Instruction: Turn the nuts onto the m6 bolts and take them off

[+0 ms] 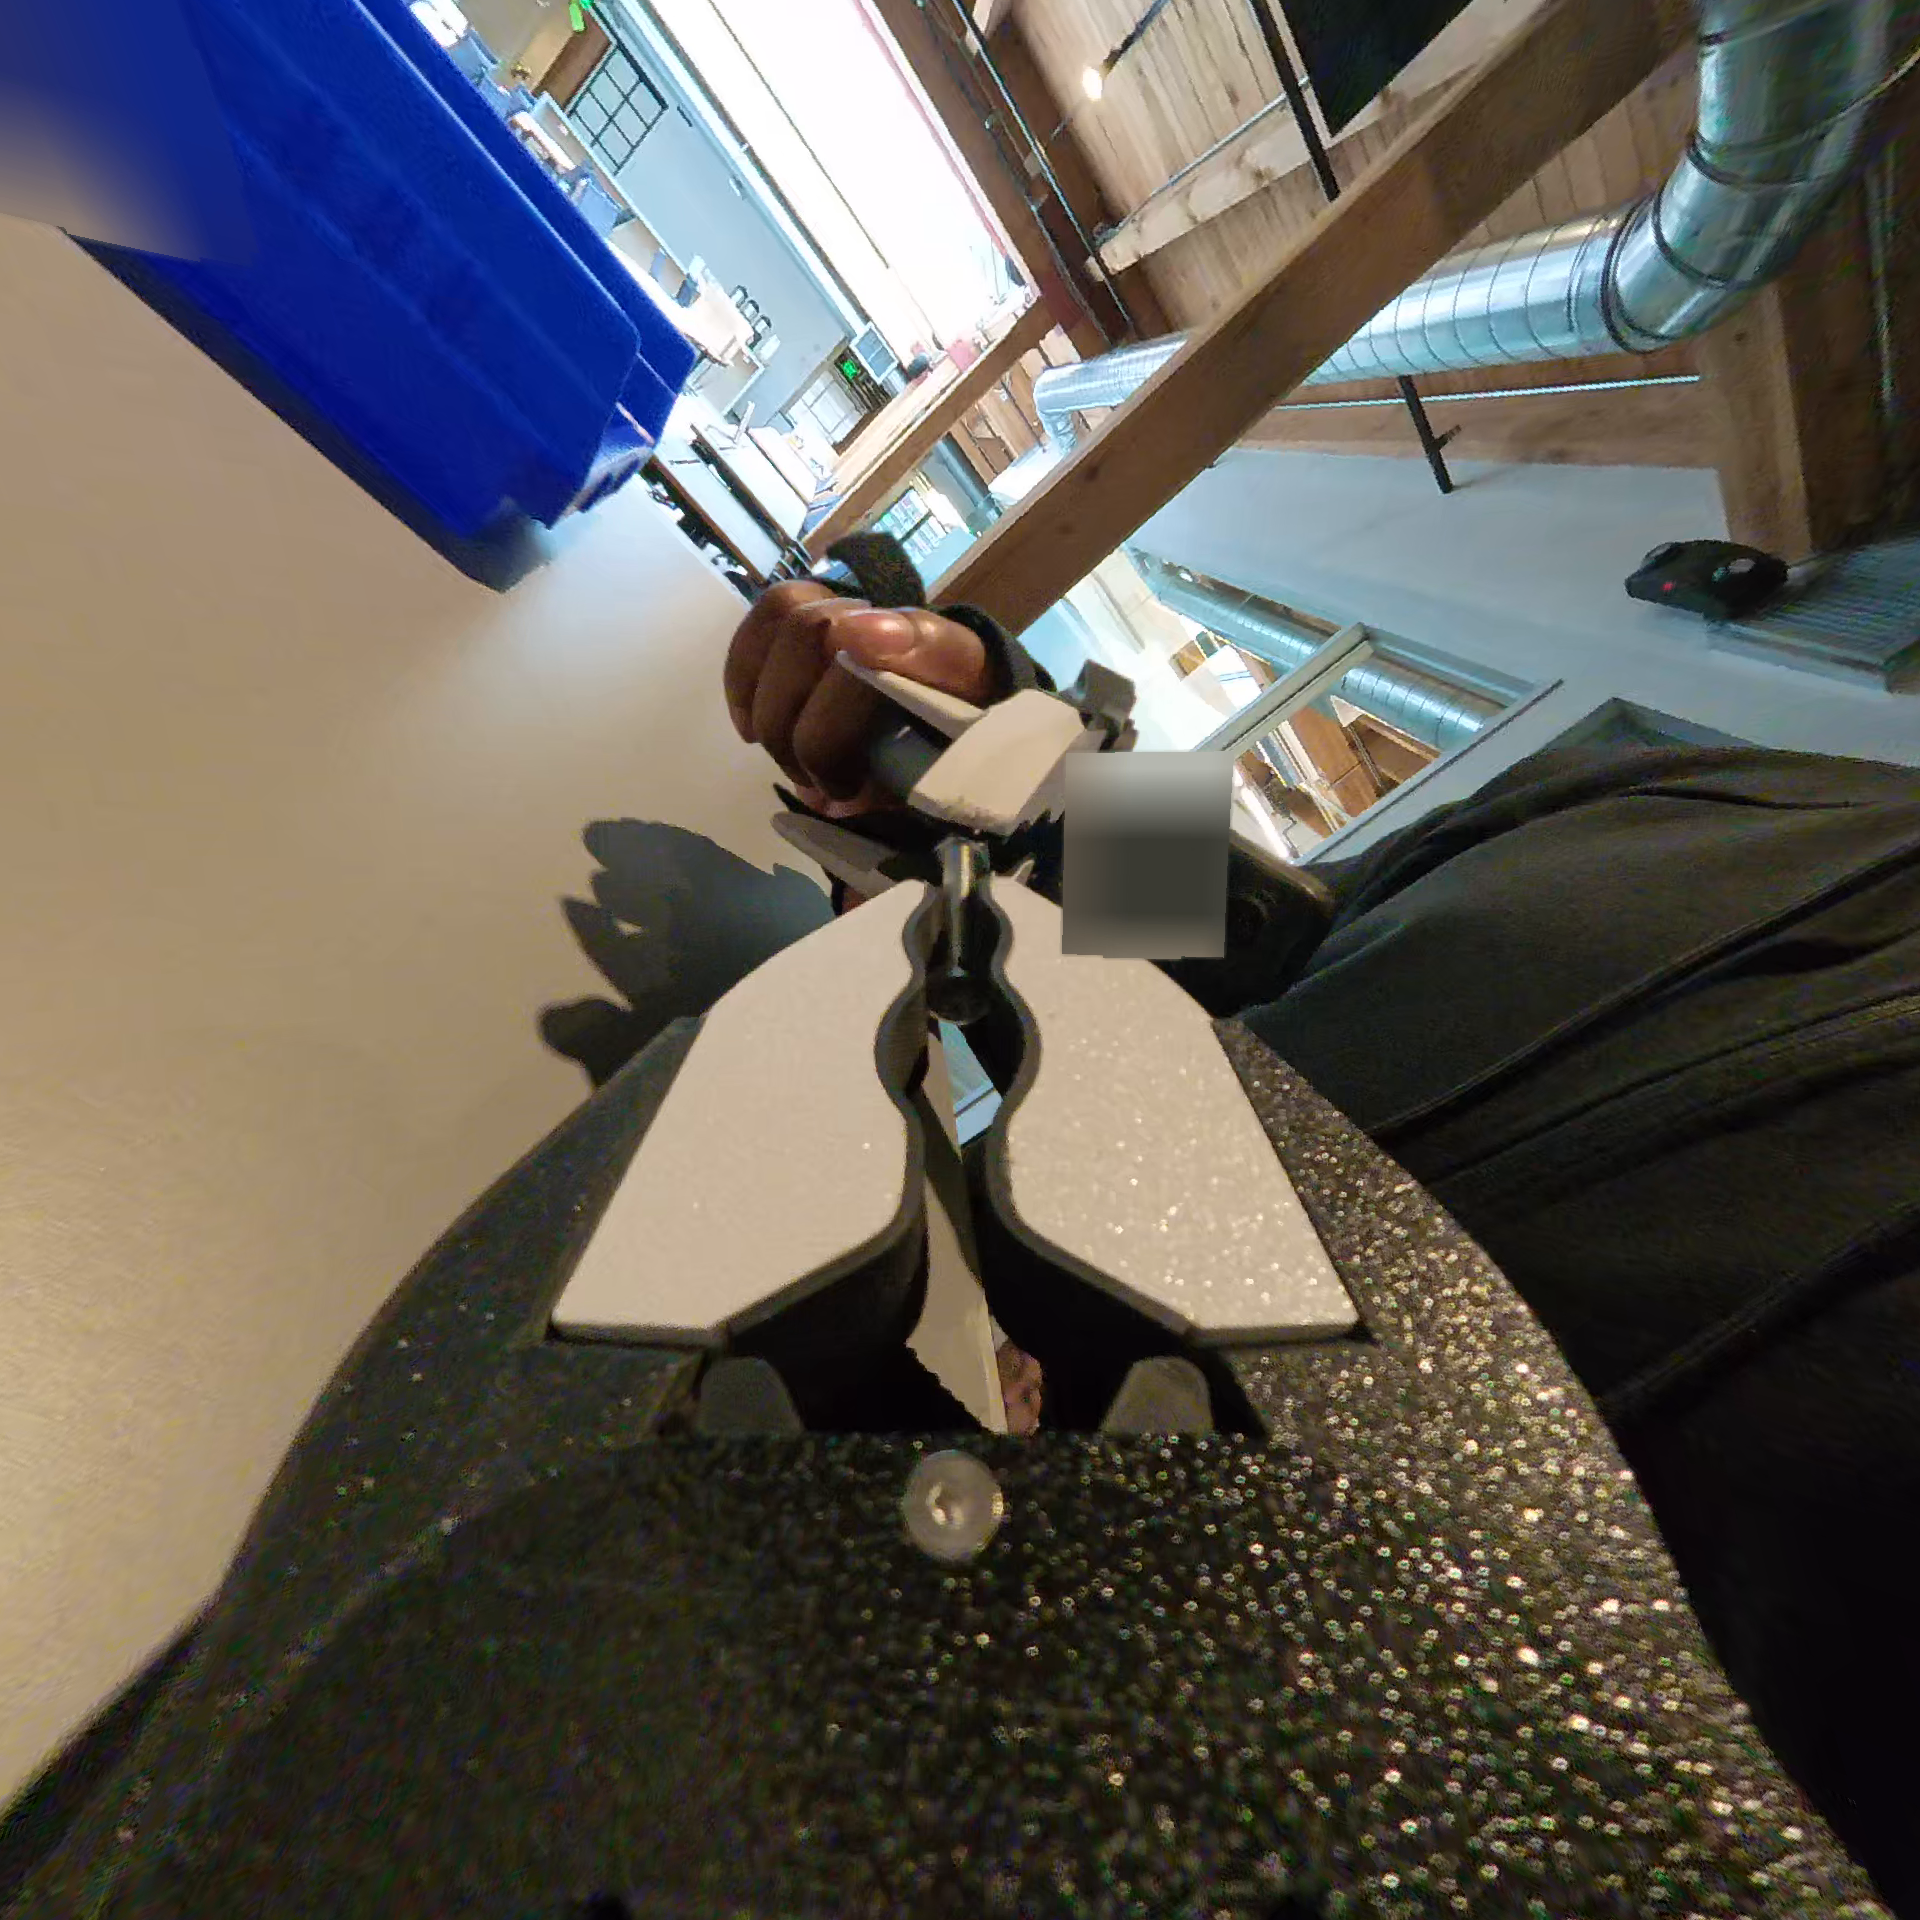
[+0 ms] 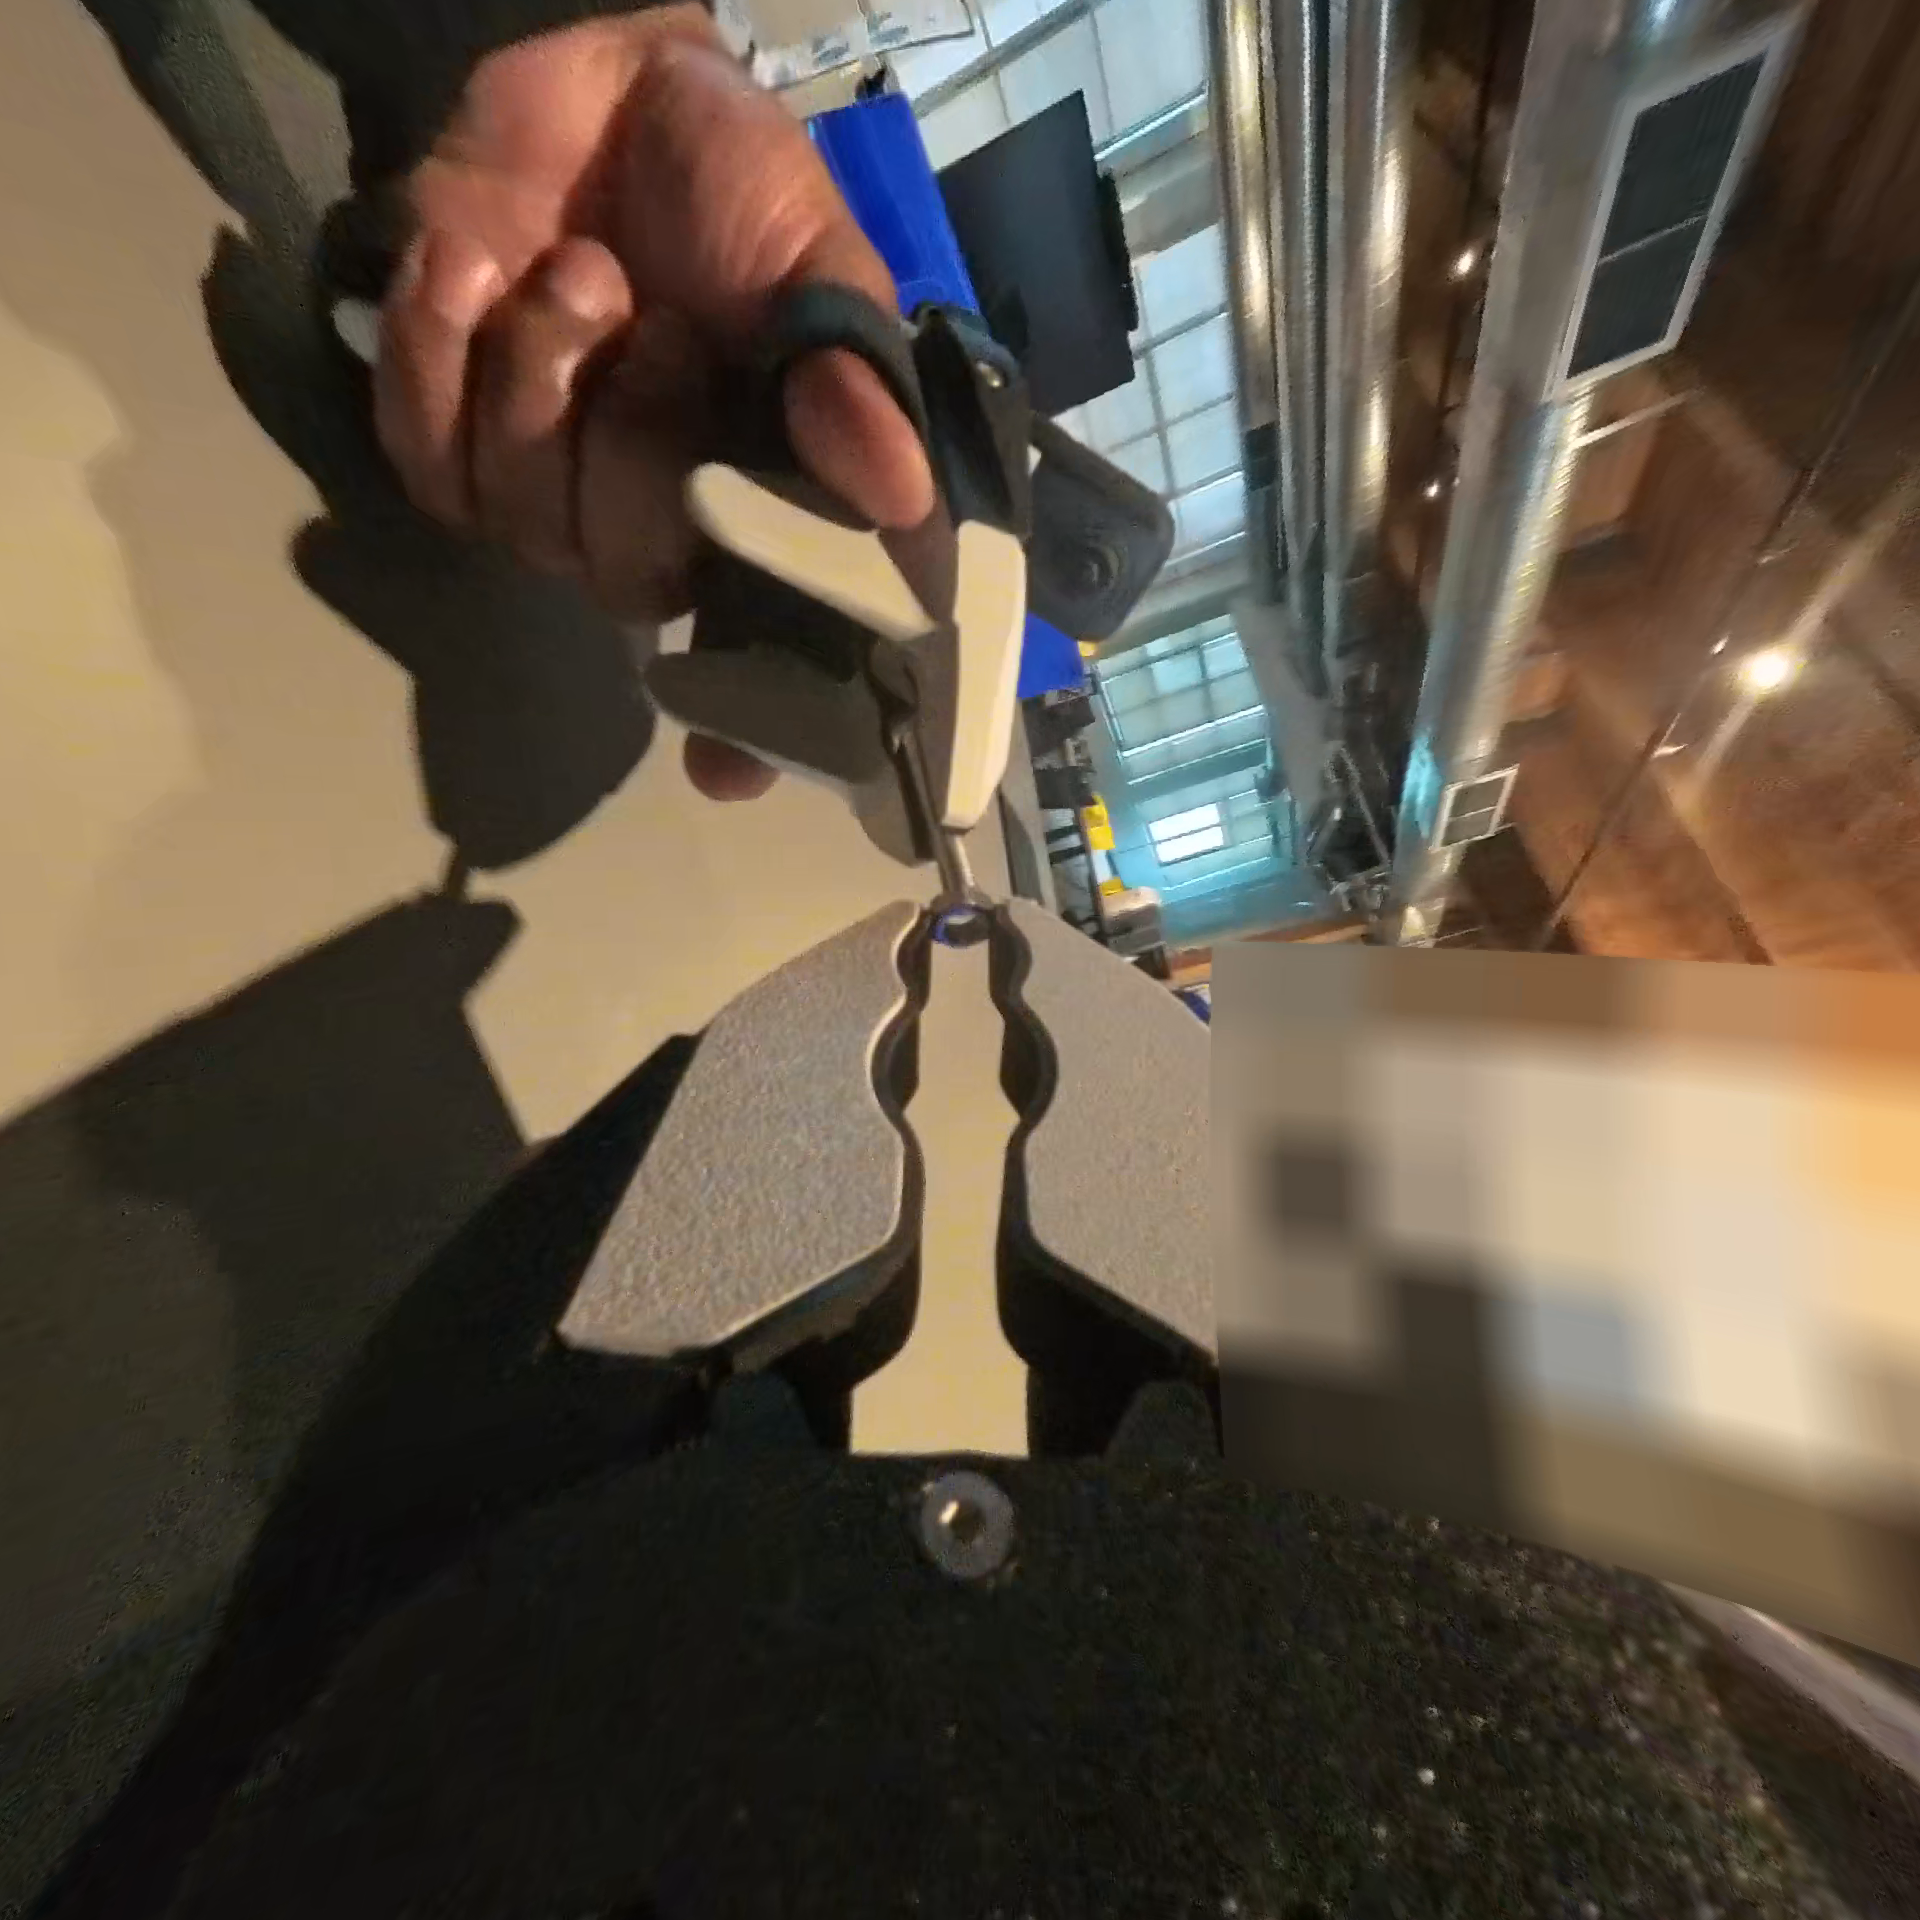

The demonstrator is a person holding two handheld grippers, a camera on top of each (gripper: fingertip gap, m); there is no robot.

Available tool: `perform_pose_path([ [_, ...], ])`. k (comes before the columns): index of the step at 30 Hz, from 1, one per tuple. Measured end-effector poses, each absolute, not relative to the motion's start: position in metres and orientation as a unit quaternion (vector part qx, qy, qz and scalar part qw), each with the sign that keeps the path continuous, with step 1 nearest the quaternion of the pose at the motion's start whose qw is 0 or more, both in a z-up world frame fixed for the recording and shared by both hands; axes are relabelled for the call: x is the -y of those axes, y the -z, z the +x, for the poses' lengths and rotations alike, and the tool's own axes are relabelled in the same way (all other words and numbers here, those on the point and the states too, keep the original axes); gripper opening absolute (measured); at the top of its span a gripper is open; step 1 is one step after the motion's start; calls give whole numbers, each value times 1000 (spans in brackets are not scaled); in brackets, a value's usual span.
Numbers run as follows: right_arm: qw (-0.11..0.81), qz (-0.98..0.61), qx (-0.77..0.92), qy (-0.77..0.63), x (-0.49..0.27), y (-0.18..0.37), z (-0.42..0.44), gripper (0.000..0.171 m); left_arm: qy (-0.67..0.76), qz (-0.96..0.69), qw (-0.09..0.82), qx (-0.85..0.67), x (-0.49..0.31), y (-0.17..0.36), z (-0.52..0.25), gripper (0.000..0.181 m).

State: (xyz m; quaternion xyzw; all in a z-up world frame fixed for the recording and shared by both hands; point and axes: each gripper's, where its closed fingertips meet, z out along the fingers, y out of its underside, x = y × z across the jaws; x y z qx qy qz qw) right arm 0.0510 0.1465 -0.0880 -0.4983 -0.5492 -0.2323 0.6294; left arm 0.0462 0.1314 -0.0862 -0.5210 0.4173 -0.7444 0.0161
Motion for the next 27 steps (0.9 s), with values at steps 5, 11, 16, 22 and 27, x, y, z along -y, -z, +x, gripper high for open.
perform_pose_path([
  [5,635,-515,529,228,-148,91,61,10,738,-533,38,-412,-137,88,52,5],
  [11,658,-632,383,148,-152,57,125,11,731,-541,79,-409,-146,88,55,5],
  [16,650,-731,171,118,-143,17,265,11,725,-548,87,-407,-147,91,57,5],
  [22,525,-849,-26,50,-135,97,375,11,717,-554,95,-414,-147,94,59,5],
  [27,504,-860,-73,39,-140,119,389,11,712,-556,102,-416,-146,94,60,5],
])
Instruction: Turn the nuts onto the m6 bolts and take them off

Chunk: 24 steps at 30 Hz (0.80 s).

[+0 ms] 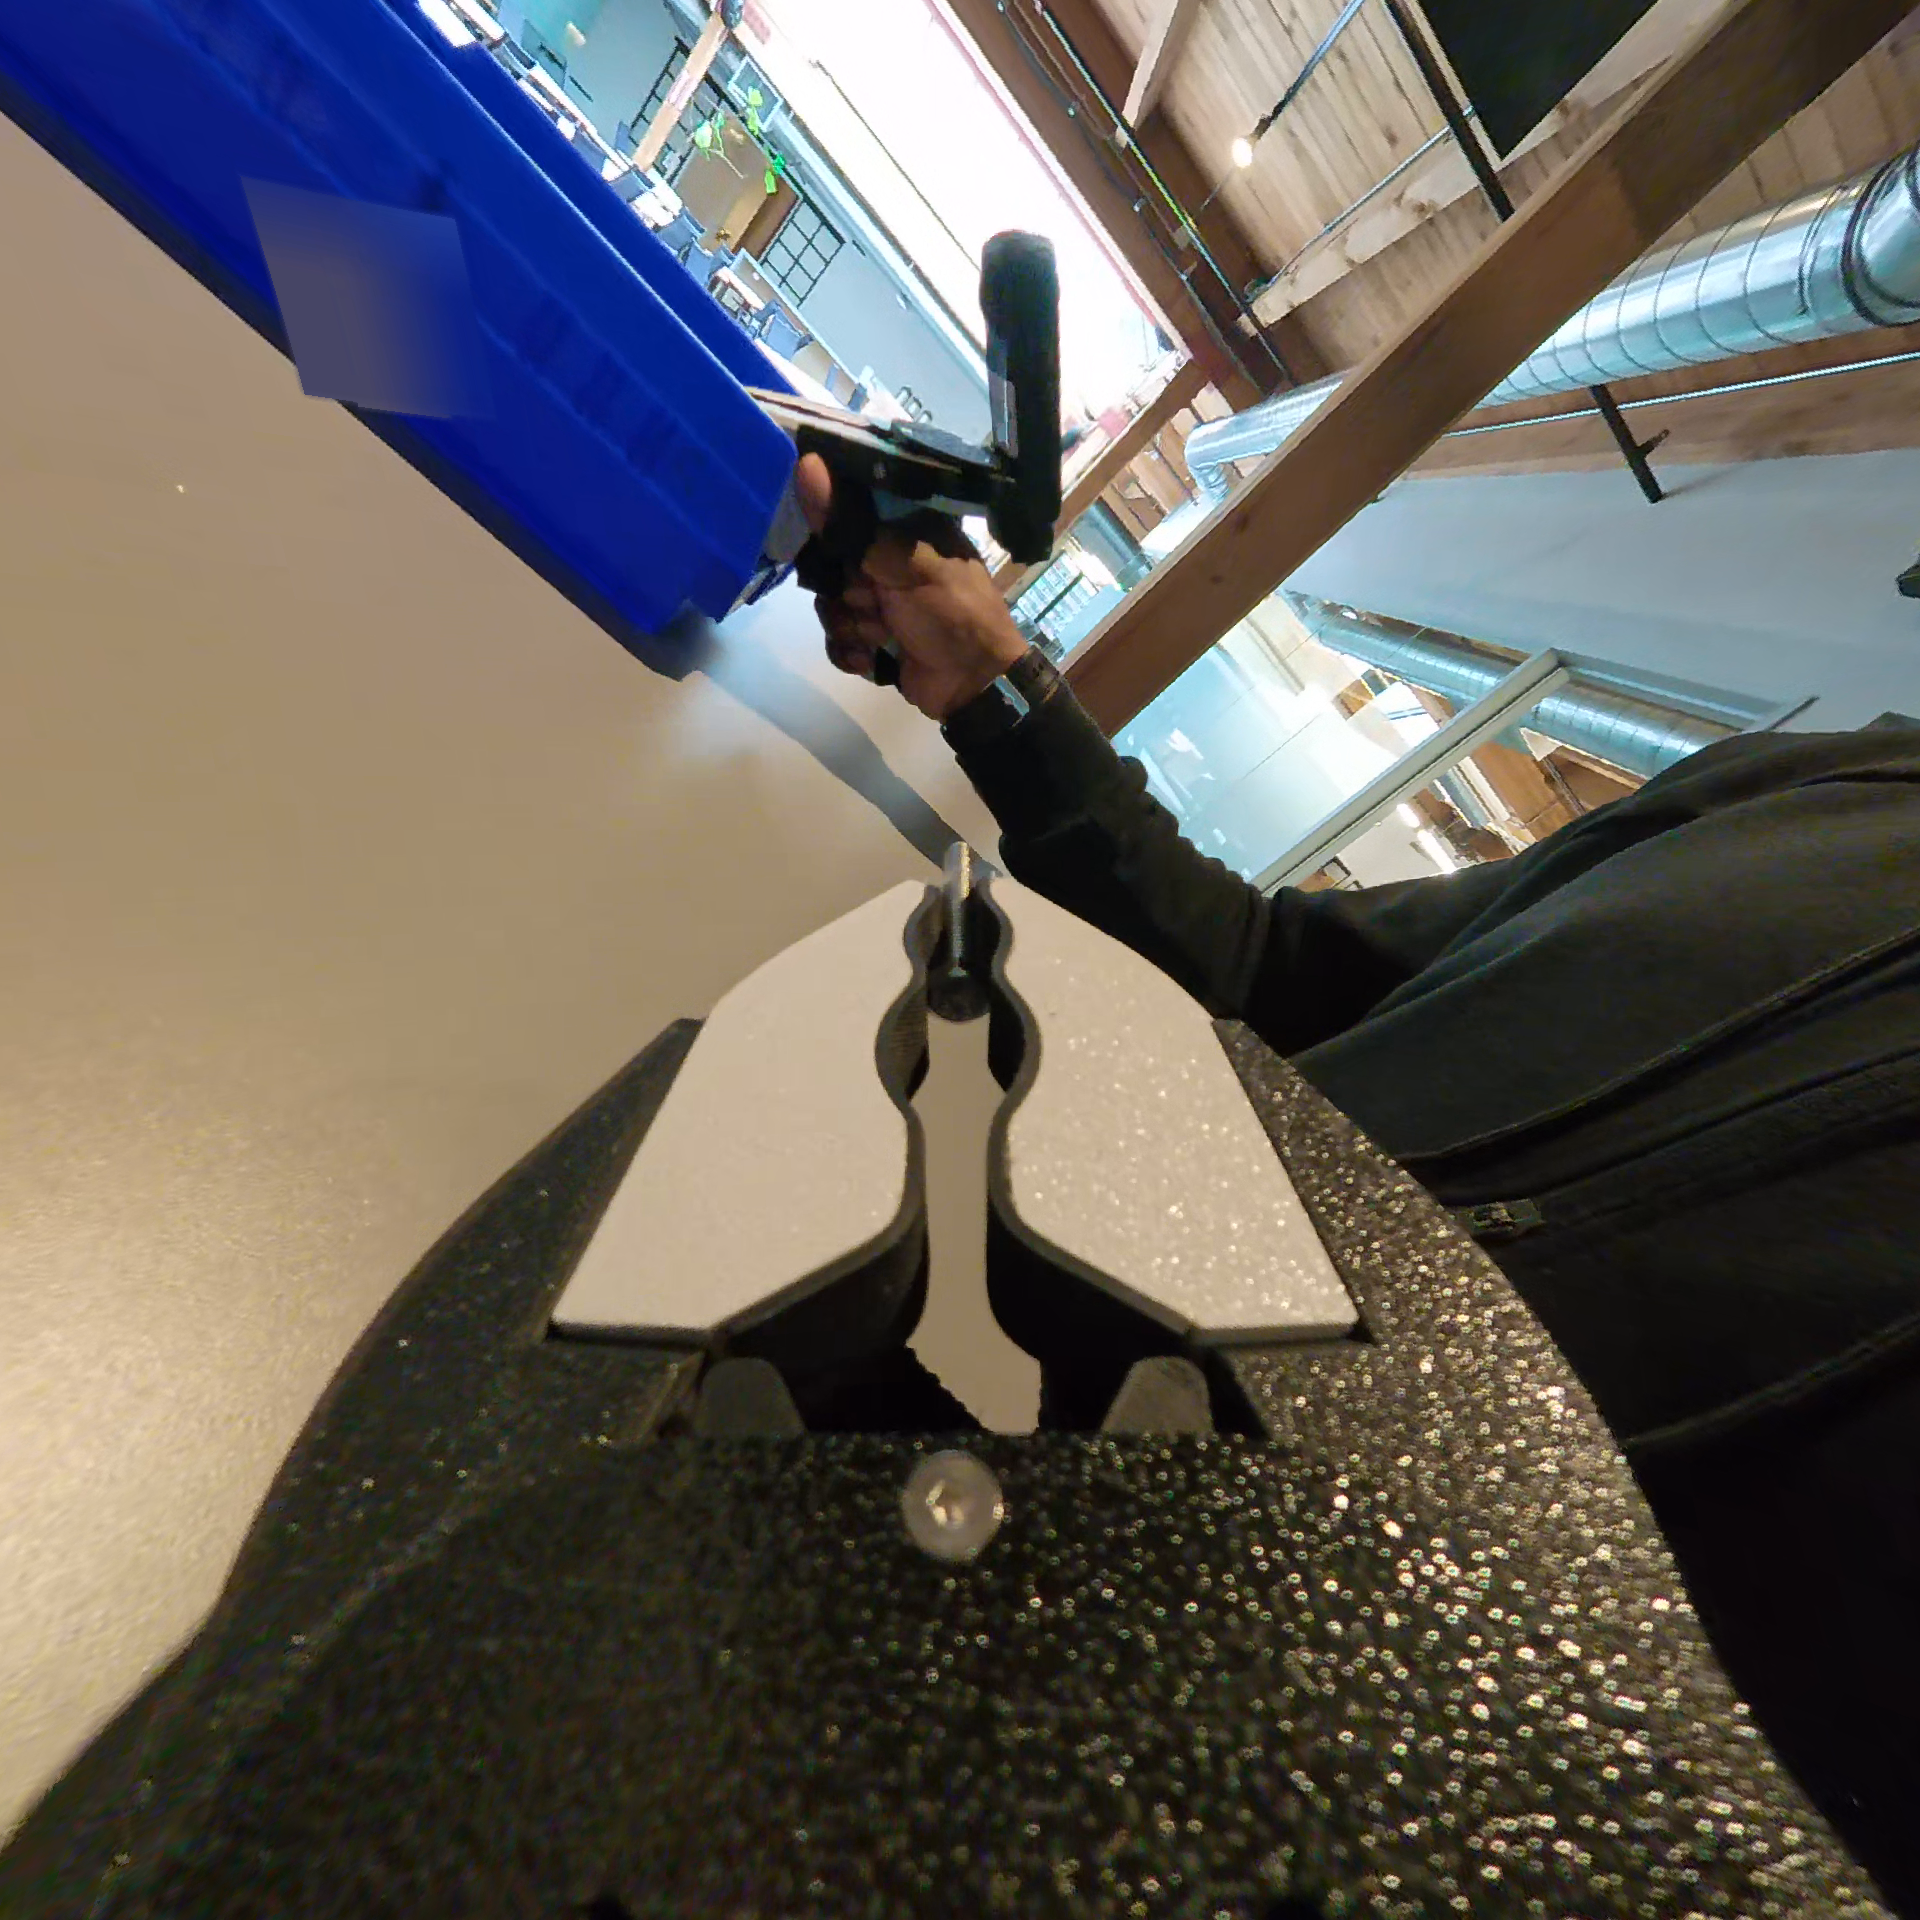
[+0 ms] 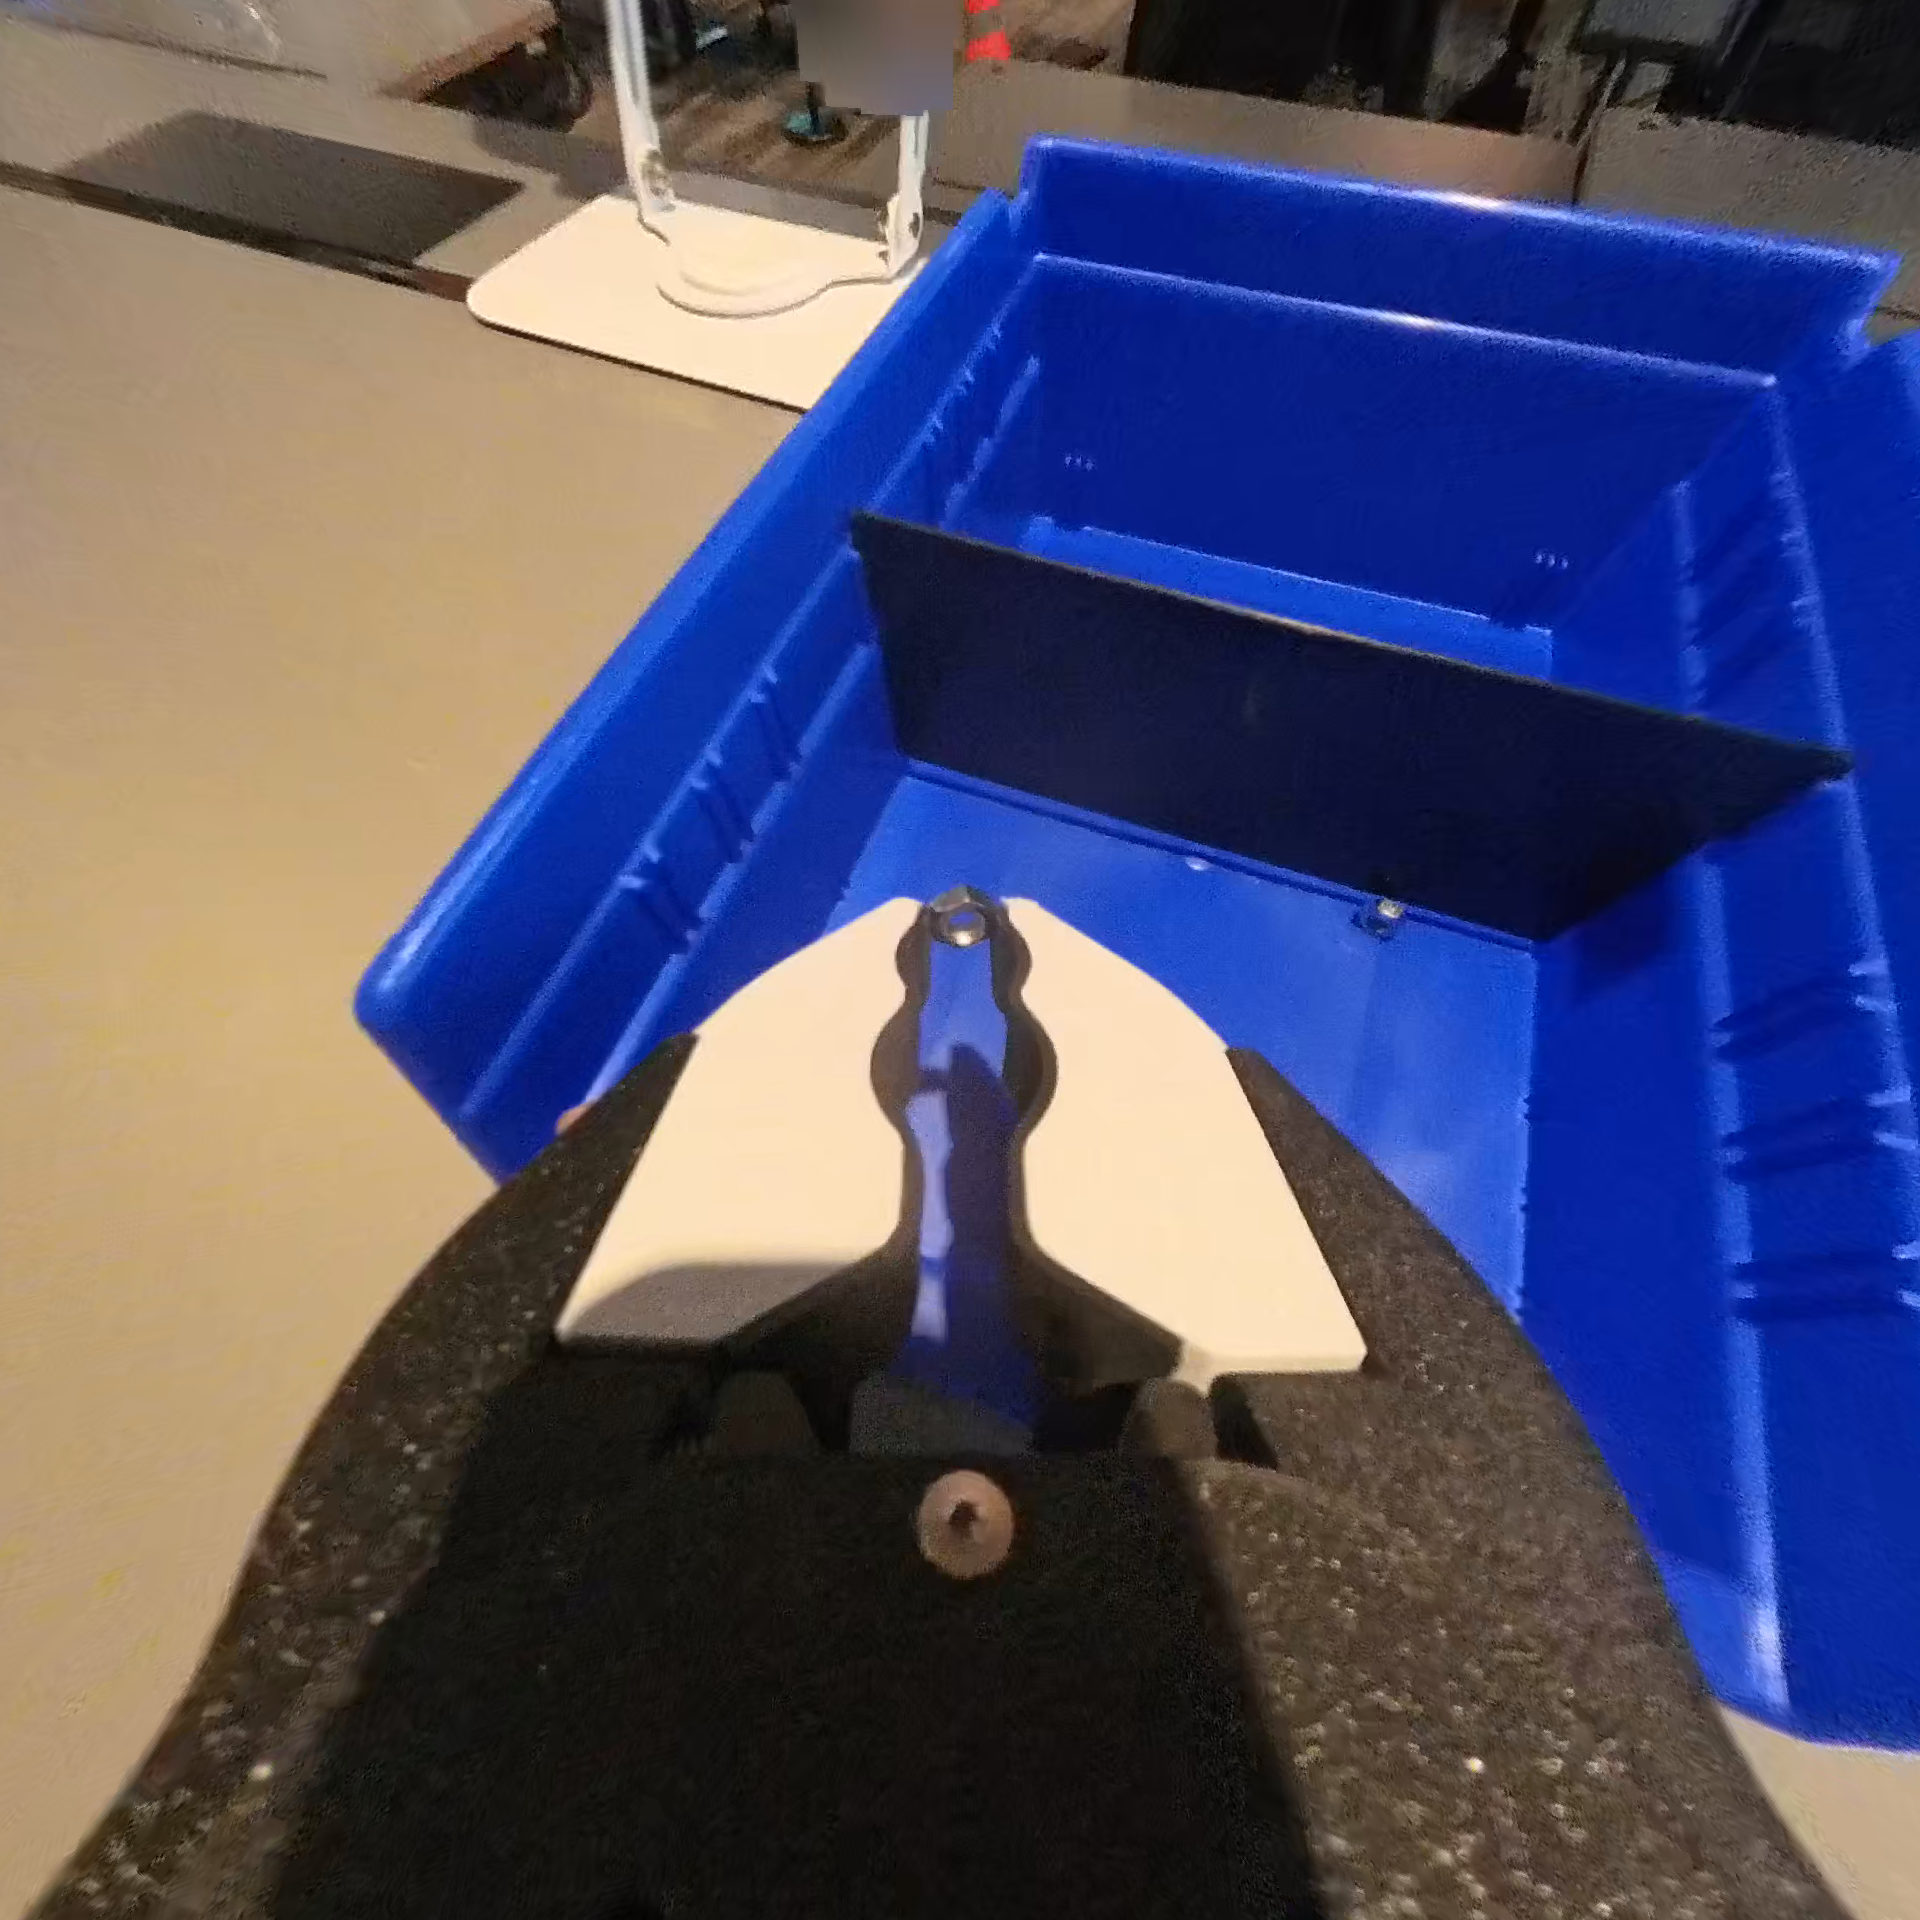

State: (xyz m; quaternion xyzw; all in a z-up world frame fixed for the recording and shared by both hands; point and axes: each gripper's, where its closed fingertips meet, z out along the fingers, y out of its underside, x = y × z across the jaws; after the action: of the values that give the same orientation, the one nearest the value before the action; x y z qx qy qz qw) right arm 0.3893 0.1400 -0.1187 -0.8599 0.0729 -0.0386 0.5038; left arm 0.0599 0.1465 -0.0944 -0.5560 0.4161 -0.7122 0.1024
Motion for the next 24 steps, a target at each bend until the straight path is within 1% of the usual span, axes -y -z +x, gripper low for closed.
perform_pose_path([
  [2,500,-861,-79,56,-140,118,393,12,711,-557,105,-417,-147,95,60,5],
  [5,495,-862,-82,69,-140,118,397,28,709,-557,107,-419,-146,95,60,5],
  [9,502,-857,-90,68,-136,117,398,31,710,-557,109,-416,-147,94,59,5],
  [12,547,-830,-79,77,-128,91,386,30,714,-556,111,-412,-148,93,59,5],
  [15,623,-778,48,68,-125,45,315,26,715,-554,111,-412,-148,93,59,5],
  [17,631,-757,160,51,-124,37,249,21,711,-553,108,-421,-146,95,60,5],
  [21,578,-736,351,-23,-124,70,130,25,693,-550,102,-455,-137,100,66,5],
  [24,551,-722,415,-57,-126,94,84,25,685,-548,97,-470,-133,103,68,5],
])
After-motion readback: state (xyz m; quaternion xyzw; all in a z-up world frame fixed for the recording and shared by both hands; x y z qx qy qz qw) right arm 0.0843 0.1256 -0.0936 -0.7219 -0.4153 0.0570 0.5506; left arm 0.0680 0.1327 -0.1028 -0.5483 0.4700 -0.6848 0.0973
